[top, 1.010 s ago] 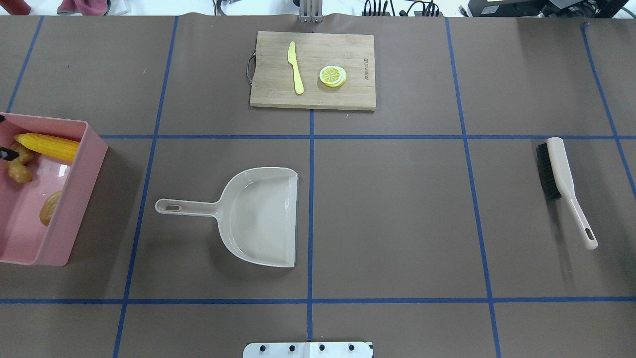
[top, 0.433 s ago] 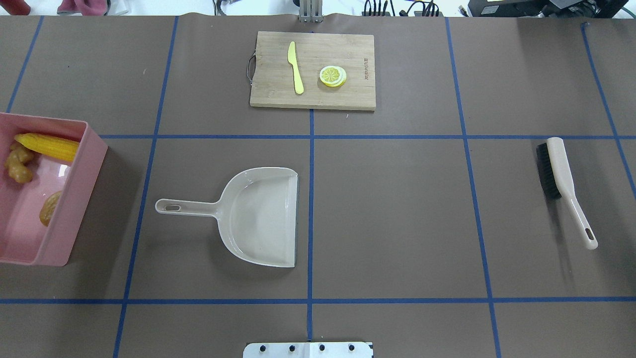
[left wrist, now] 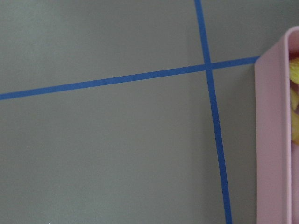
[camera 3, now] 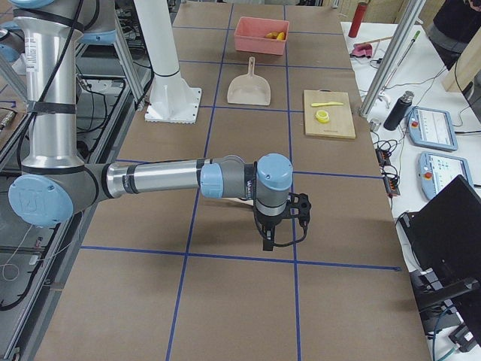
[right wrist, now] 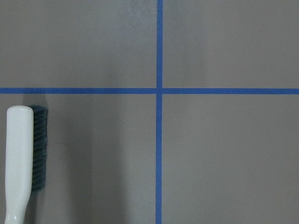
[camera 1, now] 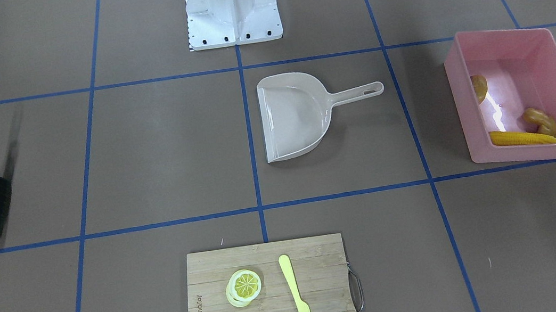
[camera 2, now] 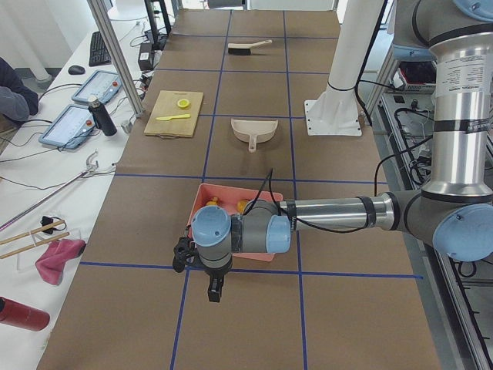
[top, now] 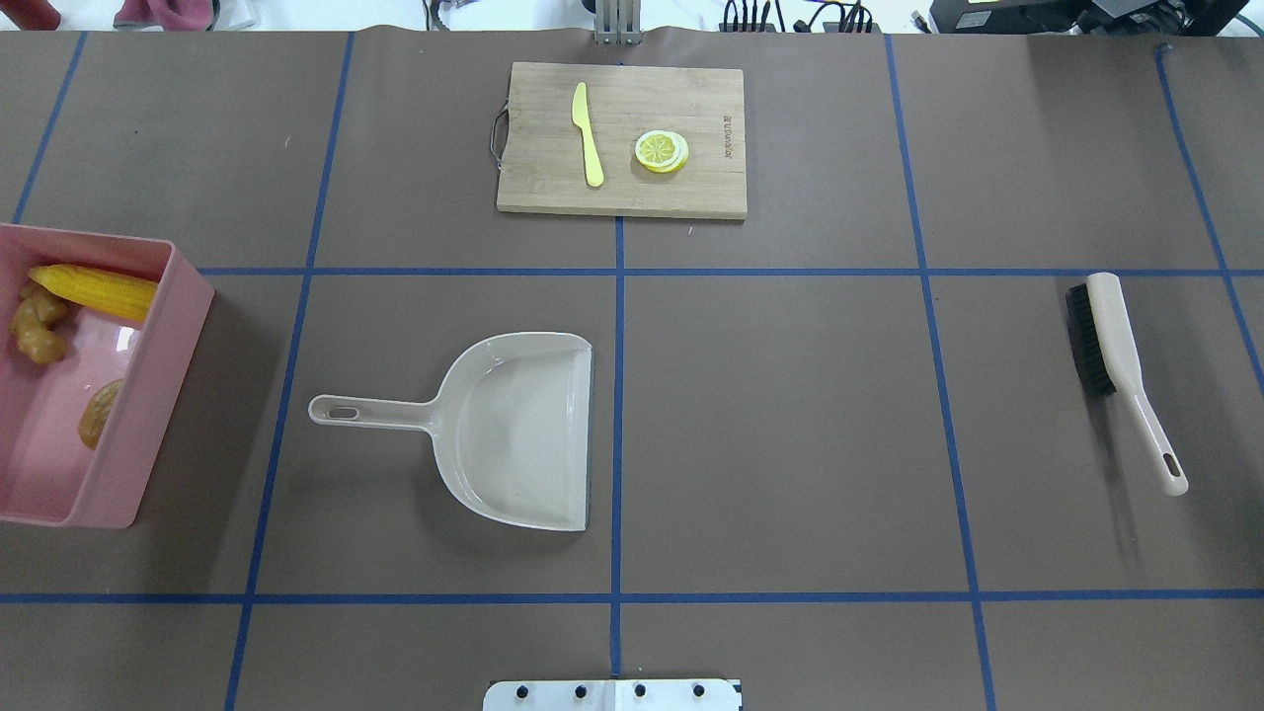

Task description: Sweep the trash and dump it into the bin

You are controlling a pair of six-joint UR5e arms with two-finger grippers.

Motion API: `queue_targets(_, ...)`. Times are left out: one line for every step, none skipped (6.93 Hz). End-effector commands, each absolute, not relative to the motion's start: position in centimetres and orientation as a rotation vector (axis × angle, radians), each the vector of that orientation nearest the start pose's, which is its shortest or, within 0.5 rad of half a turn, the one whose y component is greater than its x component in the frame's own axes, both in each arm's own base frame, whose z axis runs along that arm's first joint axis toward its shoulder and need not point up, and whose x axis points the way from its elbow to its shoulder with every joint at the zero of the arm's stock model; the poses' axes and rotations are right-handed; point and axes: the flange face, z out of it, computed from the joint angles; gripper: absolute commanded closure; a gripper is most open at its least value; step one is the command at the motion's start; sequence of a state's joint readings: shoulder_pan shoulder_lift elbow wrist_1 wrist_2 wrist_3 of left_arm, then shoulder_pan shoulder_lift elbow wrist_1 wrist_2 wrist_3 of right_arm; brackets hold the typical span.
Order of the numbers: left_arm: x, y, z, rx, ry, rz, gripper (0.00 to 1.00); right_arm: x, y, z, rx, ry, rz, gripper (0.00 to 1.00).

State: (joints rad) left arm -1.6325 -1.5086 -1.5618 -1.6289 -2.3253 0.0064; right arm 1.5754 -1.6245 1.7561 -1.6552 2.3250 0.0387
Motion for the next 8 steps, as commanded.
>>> queue_targets(-9.4,-46.2,68.9,-0.052,0.750,-0.233,0.02,6.9,-46.9,60.3,0.032,-0.754,0.030,0.00)
queue_targets(-9.5,-46.7,67.5,-0.064,0.753,-0.324,0.02,6.9,-46.9,60.3,0.031,-0.755,0.032,0.00)
queue_targets(-9.1,-47.0,68.3,-0.064,0.748,-0.315,0.02,7.4,-46.8,60.3,0.035,-0.757,0.042,0.00)
queue_targets(-9.0,-46.0,68.8,-0.033,0.764,-0.312,0.02,7.5,-46.8,60.3,0.036,-0.758,0.042,0.00)
queue_targets(-8.8,-45.9,68.9,-0.035,0.796,-0.307,0.02,7.6,-46.7,60.4,0.035,-0.758,0.044,0.00)
queue_targets(-8.6,-46.0,68.3,-0.029,0.824,-0.297,0.02,7.6,-46.8,60.3,0.037,-0.758,0.045,0.00)
queue_targets(-8.4,-44.9,68.4,-0.042,0.867,-0.300,0.02,7.7,-46.8,60.3,0.036,-0.758,0.049,0.00)
queue_targets(-8.1,-43.1,68.2,-0.049,0.888,-0.299,0.02,8.3,-46.6,60.4,0.040,-0.759,0.059,0.00)
